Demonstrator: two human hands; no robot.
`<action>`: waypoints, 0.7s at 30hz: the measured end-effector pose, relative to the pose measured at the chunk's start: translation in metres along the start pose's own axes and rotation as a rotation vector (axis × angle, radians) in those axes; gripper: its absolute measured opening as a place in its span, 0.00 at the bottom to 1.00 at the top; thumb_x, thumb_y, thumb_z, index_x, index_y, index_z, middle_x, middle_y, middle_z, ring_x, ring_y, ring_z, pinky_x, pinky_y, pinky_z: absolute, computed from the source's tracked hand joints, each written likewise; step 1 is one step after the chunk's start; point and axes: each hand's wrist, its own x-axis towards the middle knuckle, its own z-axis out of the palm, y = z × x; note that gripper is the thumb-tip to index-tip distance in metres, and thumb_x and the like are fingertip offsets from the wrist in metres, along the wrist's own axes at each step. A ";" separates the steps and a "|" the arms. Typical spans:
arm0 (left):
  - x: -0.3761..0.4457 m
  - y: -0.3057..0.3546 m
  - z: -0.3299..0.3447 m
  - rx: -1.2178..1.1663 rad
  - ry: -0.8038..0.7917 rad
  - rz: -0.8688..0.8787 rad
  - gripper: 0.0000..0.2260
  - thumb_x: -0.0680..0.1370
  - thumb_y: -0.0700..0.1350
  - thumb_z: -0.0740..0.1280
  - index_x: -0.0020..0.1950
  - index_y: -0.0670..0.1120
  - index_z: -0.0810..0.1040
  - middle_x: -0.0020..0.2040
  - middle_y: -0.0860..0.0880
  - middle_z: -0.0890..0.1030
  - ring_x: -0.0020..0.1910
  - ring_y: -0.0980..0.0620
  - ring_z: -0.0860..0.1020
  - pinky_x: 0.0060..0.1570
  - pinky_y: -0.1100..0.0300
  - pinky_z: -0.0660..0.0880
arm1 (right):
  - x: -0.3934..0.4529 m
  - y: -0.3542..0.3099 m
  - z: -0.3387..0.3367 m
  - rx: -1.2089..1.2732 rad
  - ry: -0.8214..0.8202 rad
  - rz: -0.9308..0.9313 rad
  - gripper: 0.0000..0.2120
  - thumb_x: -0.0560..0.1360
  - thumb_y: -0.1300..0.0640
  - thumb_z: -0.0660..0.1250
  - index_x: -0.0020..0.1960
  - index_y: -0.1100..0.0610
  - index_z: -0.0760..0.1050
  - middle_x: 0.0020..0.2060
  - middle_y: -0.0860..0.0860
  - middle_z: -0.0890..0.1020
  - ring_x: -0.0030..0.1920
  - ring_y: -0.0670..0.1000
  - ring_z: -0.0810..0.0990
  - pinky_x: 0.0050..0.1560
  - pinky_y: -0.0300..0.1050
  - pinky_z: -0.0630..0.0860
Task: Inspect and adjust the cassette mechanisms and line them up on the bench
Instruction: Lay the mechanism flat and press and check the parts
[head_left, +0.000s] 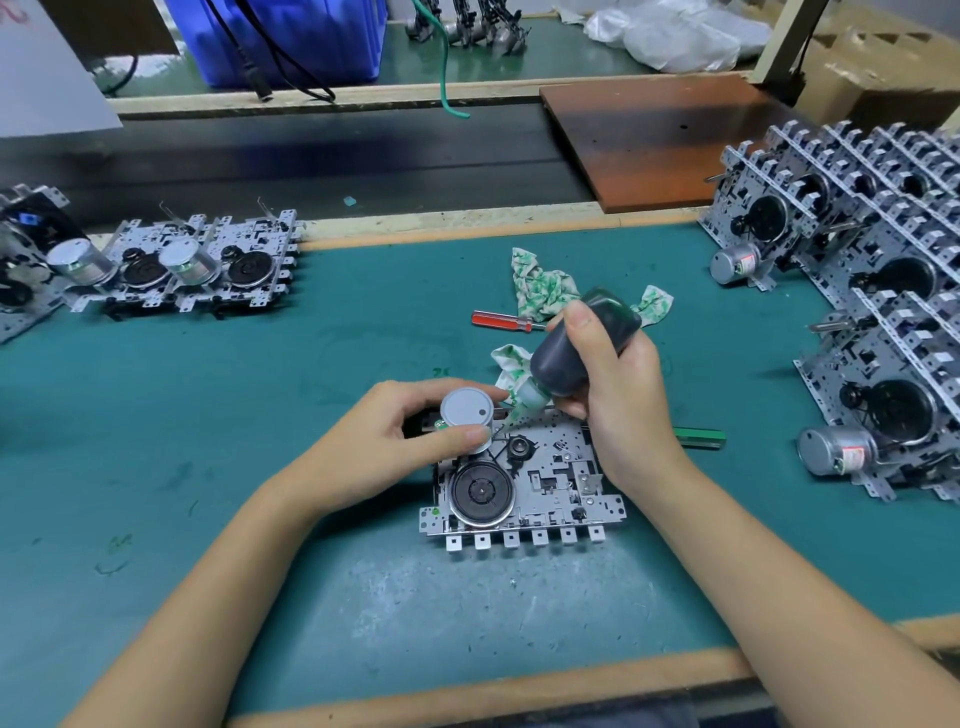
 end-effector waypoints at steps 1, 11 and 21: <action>0.000 -0.001 0.002 0.134 0.083 0.053 0.15 0.71 0.54 0.70 0.55 0.52 0.81 0.50 0.56 0.83 0.52 0.56 0.80 0.55 0.58 0.75 | 0.001 -0.002 -0.001 0.015 0.026 0.016 0.12 0.68 0.46 0.66 0.40 0.54 0.71 0.26 0.40 0.74 0.29 0.40 0.75 0.27 0.37 0.73; 0.013 0.010 0.024 0.085 0.530 -0.058 0.07 0.71 0.50 0.75 0.45 0.53 0.79 0.42 0.56 0.83 0.42 0.58 0.79 0.45 0.64 0.74 | 0.017 -0.035 -0.035 0.665 0.175 0.052 0.16 0.74 0.43 0.62 0.45 0.57 0.72 0.42 0.53 0.75 0.32 0.44 0.73 0.25 0.31 0.69; 0.022 0.030 0.061 -1.184 0.221 -0.146 0.14 0.61 0.41 0.68 0.15 0.42 0.70 0.19 0.47 0.73 0.21 0.52 0.76 0.22 0.66 0.62 | -0.003 -0.022 -0.008 0.659 0.043 0.200 0.19 0.64 0.39 0.64 0.38 0.55 0.70 0.25 0.47 0.71 0.20 0.41 0.63 0.23 0.31 0.60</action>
